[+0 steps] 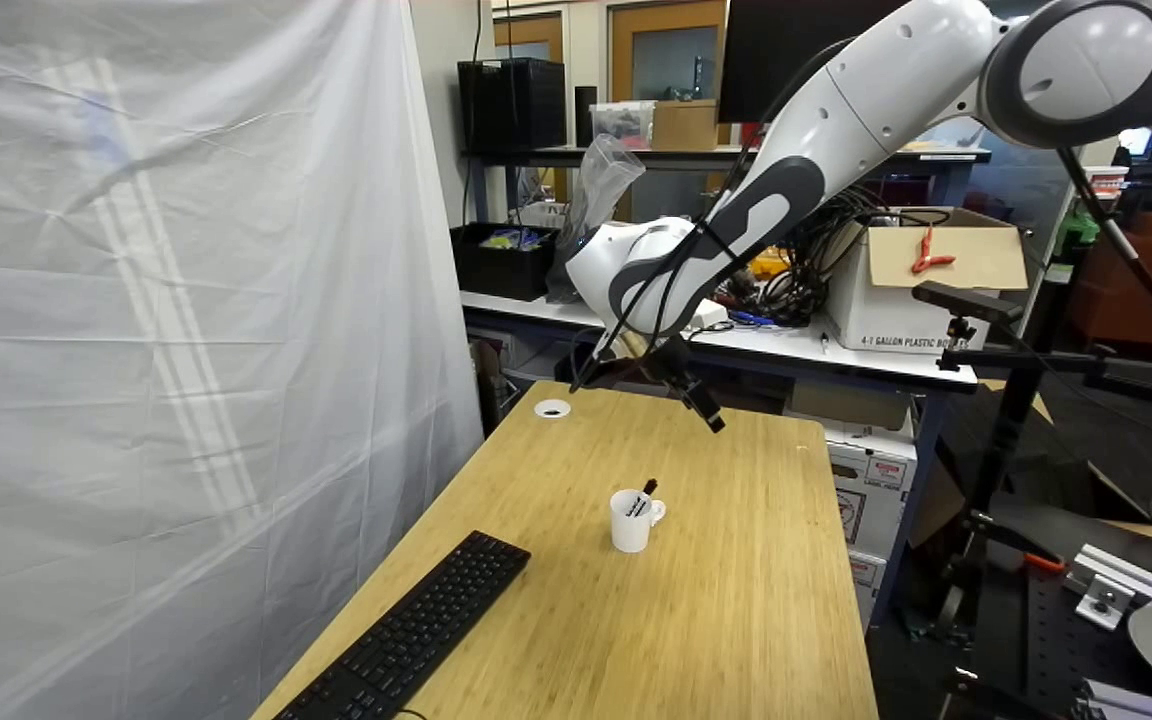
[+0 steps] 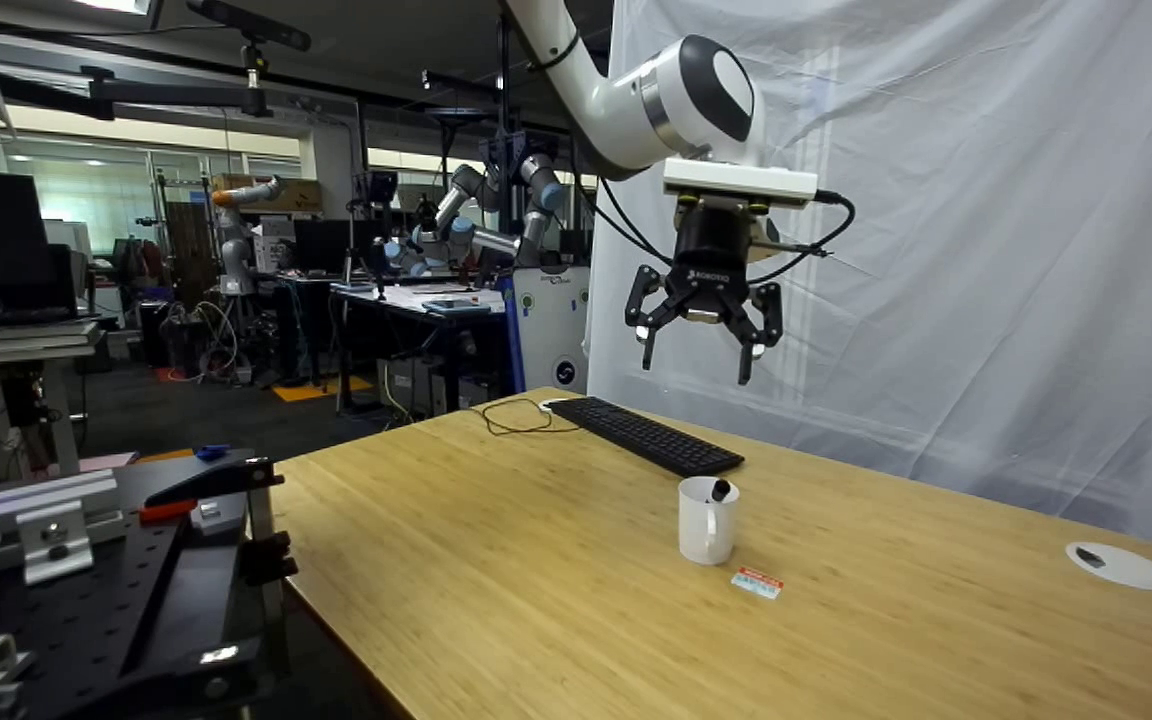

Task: Take the marker out of the cup and put it on the table

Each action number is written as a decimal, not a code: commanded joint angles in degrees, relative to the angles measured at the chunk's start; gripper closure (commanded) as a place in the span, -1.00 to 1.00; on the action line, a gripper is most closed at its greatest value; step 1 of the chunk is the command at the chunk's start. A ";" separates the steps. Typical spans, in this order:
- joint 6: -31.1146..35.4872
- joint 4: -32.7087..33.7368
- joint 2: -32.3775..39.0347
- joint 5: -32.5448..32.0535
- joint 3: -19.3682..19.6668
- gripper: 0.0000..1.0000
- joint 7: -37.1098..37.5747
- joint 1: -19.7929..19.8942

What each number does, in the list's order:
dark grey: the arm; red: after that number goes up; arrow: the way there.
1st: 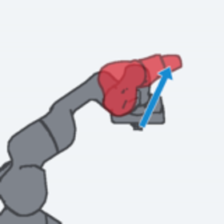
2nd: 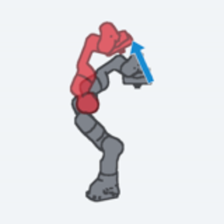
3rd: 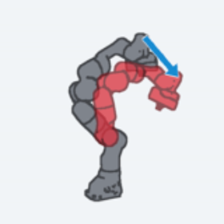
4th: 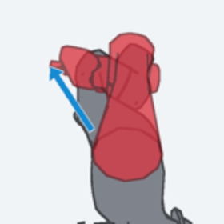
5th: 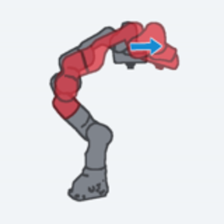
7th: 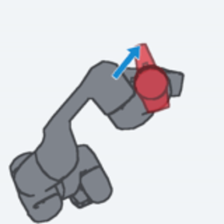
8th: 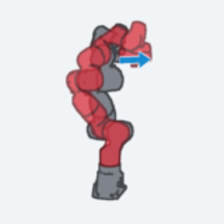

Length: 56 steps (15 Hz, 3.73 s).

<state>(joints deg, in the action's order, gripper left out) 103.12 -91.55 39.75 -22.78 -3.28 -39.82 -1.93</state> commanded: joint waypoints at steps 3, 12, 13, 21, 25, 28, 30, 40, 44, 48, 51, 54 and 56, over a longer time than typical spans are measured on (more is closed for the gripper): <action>2.85 3.41 5.53 -4.28 0.42 -1.00 -1.95 -0.64; 0.98 19.86 20.05 -5.24 0.50 -1.00 -10.19 -3.91; 0.44 21.76 21.44 -5.25 0.62 -1.00 -11.58 -4.32; -2.87 34.88 31.29 -4.32 1.73 -1.00 -18.15 -6.26; -3.64 38.74 34.25 -4.18 2.87 -1.00 -19.14 -6.94; -4.73 41.02 35.85 -4.05 3.48 -1.00 -20.01 -7.19; -5.62 42.52 36.82 -4.08 3.89 -1.00 -20.48 -7.39; -7.57 47.53 40.61 -3.98 5.31 -0.32 -21.41 -8.20; -7.77 48.89 41.62 -3.88 5.67 0.24 -21.27 -8.46; -8.24 49.05 41.63 -4.76 5.05 0.76 -20.42 -8.21; -9.88 49.27 41.33 -4.77 5.39 0.93 -19.13 -8.46; -11.83 49.80 41.32 -4.93 5.66 0.90 -17.98 -8.80; -13.32 50.13 41.28 -4.92 5.74 0.90 -16.94 -9.08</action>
<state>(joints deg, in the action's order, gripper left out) 93.39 -43.76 80.29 -27.38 1.39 -58.13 -10.00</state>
